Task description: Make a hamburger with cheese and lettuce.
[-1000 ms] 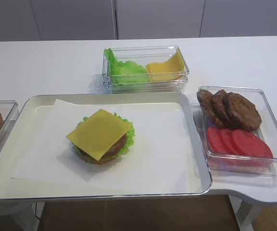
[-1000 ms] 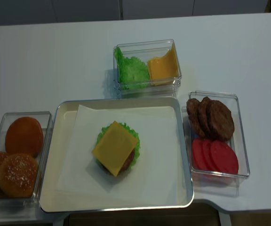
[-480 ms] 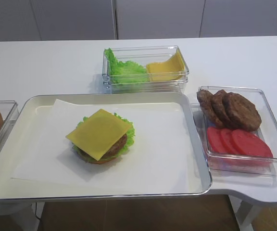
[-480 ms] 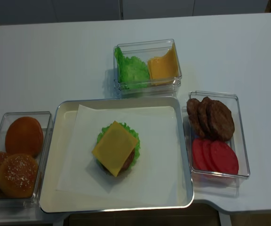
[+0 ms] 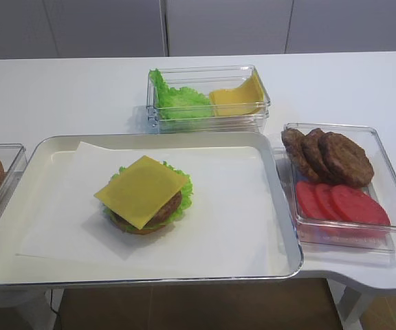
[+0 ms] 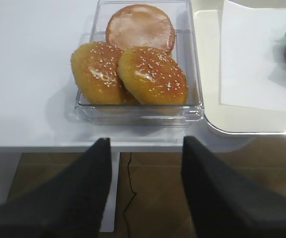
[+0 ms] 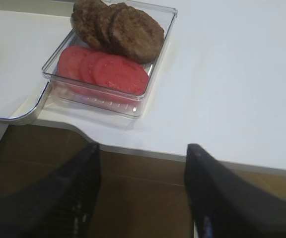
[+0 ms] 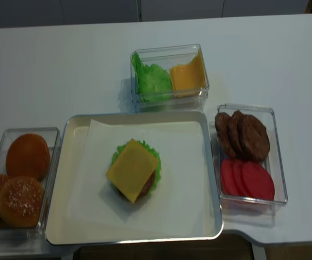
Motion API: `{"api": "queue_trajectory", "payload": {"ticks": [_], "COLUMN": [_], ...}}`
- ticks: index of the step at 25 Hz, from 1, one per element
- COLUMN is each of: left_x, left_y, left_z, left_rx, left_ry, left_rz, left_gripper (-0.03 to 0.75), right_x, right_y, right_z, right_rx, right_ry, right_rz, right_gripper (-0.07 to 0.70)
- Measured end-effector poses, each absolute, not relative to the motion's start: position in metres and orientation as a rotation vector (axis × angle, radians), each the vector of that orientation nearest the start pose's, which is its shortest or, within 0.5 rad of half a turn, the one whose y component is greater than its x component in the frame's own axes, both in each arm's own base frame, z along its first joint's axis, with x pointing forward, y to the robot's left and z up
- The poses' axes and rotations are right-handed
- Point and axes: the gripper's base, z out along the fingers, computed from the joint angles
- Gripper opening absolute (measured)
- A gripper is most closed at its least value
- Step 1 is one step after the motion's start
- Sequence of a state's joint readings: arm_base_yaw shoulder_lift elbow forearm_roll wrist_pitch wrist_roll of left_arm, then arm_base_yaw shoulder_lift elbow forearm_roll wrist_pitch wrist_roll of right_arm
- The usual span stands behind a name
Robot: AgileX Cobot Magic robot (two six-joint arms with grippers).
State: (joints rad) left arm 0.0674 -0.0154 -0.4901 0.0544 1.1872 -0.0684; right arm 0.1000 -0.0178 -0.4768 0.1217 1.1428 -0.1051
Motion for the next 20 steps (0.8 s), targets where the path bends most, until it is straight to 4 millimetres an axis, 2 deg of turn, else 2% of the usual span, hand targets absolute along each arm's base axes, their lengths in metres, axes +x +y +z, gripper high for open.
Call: {"api": "queue_trajectory", "payload": {"ticks": [20], "left_x": [-0.0123], "left_y": [0.0038], "left_z": [0.2646], "left_rx": [-0.154], "left_ry": [2.159], "left_rz": [0.066], "left_gripper": [0.344], "right_x": [-0.0099], "right_y": [0.0091], "right_z": [0.2648], "right_rx": [-0.229], "right_ry": [2.116], "right_rz": [0.145], "right_gripper": [0.408]}}
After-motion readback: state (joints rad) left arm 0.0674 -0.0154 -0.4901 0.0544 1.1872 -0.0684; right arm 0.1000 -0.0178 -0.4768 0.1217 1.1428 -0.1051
